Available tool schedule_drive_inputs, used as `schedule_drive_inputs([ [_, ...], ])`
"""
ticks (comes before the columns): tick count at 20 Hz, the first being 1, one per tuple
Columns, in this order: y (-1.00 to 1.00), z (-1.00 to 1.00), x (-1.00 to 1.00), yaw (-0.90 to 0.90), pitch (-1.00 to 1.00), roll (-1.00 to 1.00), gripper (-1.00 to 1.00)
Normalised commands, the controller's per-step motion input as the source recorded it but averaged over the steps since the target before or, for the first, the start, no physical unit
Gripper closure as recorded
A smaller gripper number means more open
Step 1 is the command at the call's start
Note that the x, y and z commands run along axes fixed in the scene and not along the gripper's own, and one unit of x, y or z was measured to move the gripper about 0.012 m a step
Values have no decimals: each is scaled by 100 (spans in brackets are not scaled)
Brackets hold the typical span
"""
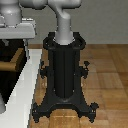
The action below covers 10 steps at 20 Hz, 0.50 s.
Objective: Open the door by pressing down and pulling on the handle.
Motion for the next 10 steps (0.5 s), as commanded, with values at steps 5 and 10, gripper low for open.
schedule_drive_inputs([
  [5, -40, 0, 0, 0, 0, 0, -100],
  [10, 0, 0, 0, 0, 0, 0, -100],
])
